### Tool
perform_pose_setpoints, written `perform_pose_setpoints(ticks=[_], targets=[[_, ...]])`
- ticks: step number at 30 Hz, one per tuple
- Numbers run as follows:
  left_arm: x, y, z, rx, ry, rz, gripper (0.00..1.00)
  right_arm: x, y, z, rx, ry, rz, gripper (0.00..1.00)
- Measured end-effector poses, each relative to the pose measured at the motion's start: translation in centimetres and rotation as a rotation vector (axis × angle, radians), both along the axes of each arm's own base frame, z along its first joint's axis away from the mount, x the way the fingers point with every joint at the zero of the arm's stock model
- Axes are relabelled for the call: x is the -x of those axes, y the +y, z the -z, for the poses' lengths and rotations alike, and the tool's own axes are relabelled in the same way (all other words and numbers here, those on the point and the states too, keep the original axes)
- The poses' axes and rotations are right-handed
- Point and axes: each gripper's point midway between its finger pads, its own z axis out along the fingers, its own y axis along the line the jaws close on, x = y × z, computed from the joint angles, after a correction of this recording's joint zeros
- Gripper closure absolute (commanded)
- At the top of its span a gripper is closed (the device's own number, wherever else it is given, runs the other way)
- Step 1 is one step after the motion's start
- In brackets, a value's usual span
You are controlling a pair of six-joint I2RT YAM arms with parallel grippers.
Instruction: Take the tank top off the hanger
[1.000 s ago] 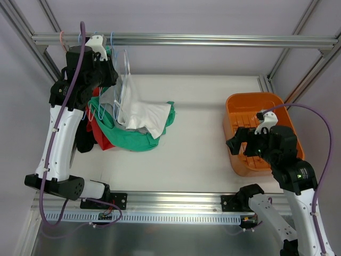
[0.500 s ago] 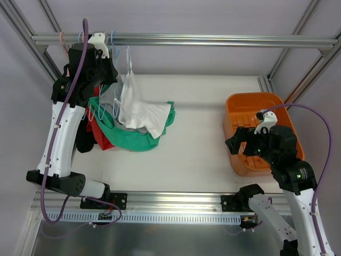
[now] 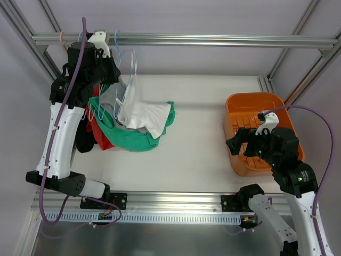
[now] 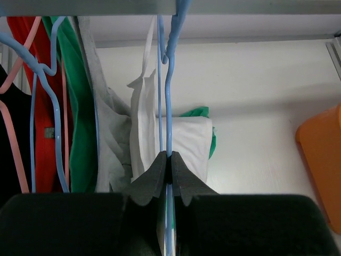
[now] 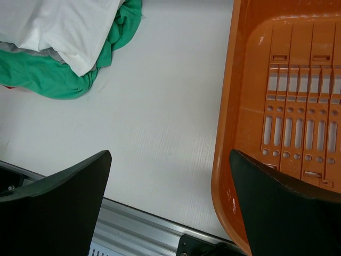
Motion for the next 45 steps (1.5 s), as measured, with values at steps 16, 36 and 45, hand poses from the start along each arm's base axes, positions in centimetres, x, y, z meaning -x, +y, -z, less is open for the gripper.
perform_pose_setpoints(ticks=[16,36,45], targets=[[1.4,-0.9,-1.5,0.073,-0.045,0.023,1.0,0.3,-0.1,-0.3,-0.005,-0.02,-0.001,0.0],[3.1,-1.4,-4.5,0.156,-0.193,0.056,1.0,0.4,-0.1,-0.4,-0.007,-0.026,-0.001,0.01],[9.3,-2.3,-5.1,0.219,-0.267,0.194,1.0,0.2,1.4,-1.0,-0.05,-0.046,-0.072,0.0]])
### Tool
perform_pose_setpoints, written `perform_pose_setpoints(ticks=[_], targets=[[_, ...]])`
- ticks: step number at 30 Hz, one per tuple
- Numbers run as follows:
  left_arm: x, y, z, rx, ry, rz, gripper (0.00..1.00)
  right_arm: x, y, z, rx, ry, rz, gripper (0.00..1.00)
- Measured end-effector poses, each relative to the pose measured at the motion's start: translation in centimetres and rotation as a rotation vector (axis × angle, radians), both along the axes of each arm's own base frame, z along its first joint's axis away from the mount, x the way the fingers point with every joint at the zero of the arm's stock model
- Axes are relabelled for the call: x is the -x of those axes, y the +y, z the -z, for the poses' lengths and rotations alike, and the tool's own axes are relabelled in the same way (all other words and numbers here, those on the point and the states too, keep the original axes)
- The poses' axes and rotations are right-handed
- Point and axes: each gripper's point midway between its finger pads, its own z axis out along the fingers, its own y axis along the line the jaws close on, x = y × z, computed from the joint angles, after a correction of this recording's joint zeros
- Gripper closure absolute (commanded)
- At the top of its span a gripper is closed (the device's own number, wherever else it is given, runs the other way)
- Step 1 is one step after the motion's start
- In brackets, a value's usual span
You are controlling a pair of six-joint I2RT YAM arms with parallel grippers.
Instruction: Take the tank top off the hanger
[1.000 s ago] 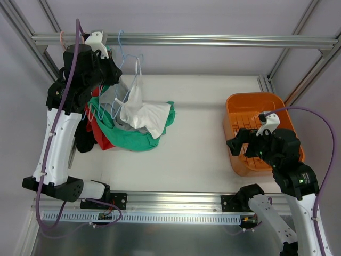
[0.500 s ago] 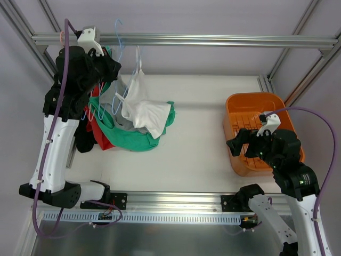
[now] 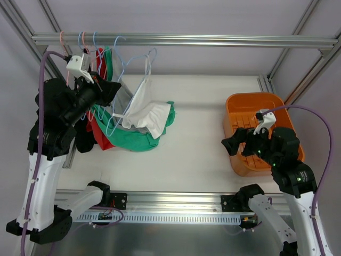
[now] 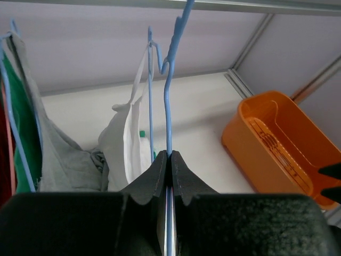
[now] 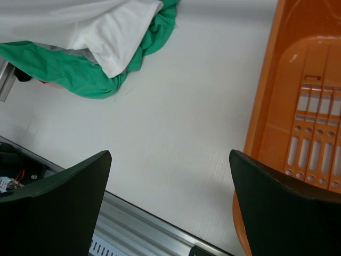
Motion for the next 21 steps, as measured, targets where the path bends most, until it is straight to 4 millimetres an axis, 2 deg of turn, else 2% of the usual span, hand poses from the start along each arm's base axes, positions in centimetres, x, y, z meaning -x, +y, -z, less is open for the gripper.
perform_pose_setpoints(ticks=[5,8,12,16,21], targets=[[3.2,-1.2,0.5,0.027,-0.018,0.116,1.0,-0.6,3.1,-1.2,-0.084,-0.019,-0.147,0.01],[5.4,-2.3,1.3,0.056,-0.01,0.216,1.0,-1.4,5.1,-2.3,-0.139,-0.01,-0.236,0.05],[8.6,-3.5,2.9,0.1,0.024,0.34,1.0,-2.2,8.6,-3.7,-0.163,-0.007,-0.352,0.16],[11.8,-4.3,4.8,0.141,0.066,0.439,1.0,-1.8,12.9,-4.1,-0.119,-0.019,-0.482,0.3],[14.9,-4.5,6.1,0.183,0.087,0.51,1.0,-2.6,16.3,-4.8,-0.067,-0.075,-0.518,0.4]])
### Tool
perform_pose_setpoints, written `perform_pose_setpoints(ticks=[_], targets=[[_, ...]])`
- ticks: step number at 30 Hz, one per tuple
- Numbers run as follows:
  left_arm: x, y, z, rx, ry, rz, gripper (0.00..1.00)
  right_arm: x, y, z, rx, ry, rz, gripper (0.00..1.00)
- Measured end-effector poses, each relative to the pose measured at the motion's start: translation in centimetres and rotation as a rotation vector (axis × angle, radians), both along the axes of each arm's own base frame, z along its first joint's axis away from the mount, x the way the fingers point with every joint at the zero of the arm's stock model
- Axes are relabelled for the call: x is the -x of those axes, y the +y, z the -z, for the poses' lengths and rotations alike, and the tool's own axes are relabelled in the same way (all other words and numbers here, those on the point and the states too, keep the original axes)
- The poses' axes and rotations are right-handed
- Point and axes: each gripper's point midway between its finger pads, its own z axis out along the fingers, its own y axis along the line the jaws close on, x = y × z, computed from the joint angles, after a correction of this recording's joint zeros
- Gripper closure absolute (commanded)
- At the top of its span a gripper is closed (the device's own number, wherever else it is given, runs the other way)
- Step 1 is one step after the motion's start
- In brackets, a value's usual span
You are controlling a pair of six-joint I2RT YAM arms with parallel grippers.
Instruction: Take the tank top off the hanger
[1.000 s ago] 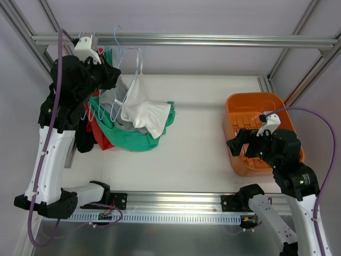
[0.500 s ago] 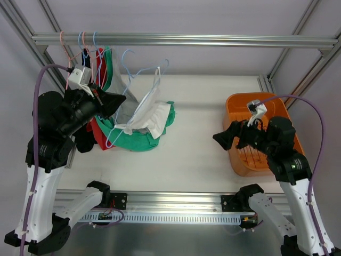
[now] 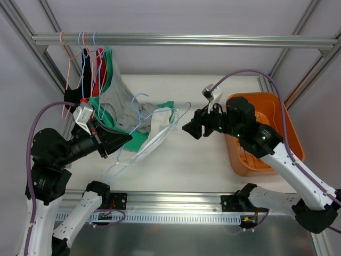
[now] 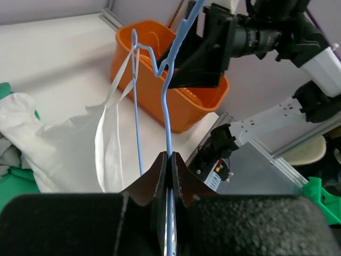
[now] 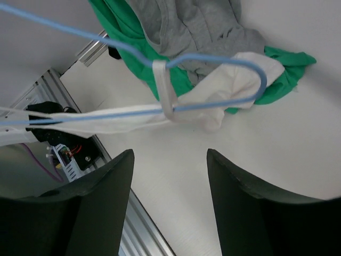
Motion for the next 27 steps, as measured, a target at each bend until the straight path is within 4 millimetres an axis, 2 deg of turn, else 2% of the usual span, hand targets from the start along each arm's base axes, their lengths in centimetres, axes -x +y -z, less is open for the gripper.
perform_pose_setpoints(ticks=[3,7,9,11,19,22,27], targets=[[1.2,0.0,0.0,0.02,0.001,0.023,1.0,-0.9,1.8,-1.1,0.007,-0.041,-0.005,0.43],[1.5,0.0,-0.1,0.031,0.009,0.029,1.0,-1.9,3.9,-2.2,0.013,-0.093,-0.007,0.5],[1.5,-0.1,0.0,0.033,0.016,0.029,1.0,-2.4,4.4,-2.3,0.023,-0.109,-0.001,0.61],[1.5,-0.1,0.0,0.034,0.017,0.03,1.0,-3.0,4.5,-2.2,0.035,-0.121,0.015,0.71],[1.2,0.0,0.1,0.033,0.019,0.016,1.0,-3.6,4.1,-2.1,0.05,-0.132,0.049,0.73],[0.9,0.0,0.3,0.029,0.028,0.007,1.0,-3.5,3.8,-2.2,0.05,-0.142,0.054,0.96],[0.2,0.0,0.7,0.023,0.043,-0.01,1.0,-3.8,3.2,-2.6,0.051,-0.158,0.088,0.94]])
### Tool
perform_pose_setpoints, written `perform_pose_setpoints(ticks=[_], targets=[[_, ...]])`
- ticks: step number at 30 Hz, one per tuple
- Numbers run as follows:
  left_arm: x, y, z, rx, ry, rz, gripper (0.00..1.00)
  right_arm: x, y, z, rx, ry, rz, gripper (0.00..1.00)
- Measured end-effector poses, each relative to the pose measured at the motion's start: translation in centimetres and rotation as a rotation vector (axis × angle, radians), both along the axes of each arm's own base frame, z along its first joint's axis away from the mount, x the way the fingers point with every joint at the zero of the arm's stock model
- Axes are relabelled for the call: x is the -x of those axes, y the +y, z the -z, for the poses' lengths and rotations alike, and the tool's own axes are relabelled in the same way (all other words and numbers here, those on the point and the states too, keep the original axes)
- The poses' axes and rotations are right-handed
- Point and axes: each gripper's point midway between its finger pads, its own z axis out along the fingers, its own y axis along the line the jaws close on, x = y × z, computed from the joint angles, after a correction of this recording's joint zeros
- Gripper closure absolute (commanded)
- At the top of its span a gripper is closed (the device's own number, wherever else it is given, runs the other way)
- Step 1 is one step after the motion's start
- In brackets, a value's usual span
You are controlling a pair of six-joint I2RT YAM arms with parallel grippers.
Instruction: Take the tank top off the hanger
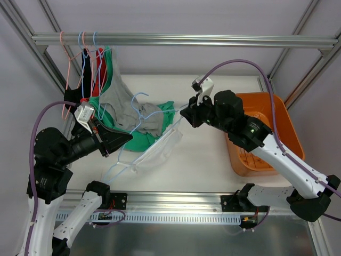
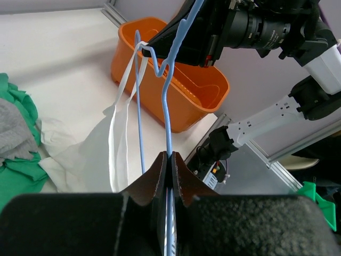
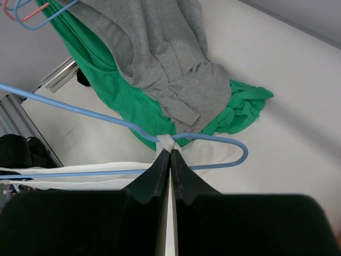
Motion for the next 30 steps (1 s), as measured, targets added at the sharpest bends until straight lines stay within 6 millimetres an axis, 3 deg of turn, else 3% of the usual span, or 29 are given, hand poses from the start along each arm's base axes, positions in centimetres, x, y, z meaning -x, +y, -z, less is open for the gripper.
perform_pose_setpoints(ticks=[3,10,19,22,25,30], targets=[[0.0,0.0,0.0,-0.002,-0.001,-0.001,1.0,-0.3,-0.3,0.0,0.007,-0.007,0.02,1.0],[-0.2,-0.1,0.5,-0.007,0.012,0.004,1.0,-1.7,-1.9,0.4,0.06,-0.032,0.111,1.0],[1.1,-0.7,-0.1,-0.005,0.013,0.087,1.0,-5.9,-7.7,-0.7,0.081,-0.033,0.318,1.0],[1.6,-0.8,-2.2,0.005,-0.025,0.108,1.0,-6.6,-9.1,-0.8,0.076,-0.027,0.353,0.99],[1.7,-0.7,-5.0,0.027,-0.105,0.101,1.0,-6.1,-9.4,-0.7,0.069,-0.009,0.341,1.0],[0.3,-0.8,-10.0,0.142,-0.283,0.064,1.0,-1.9,-10.8,-1.9,-0.009,-0.005,0.292,1.0]])
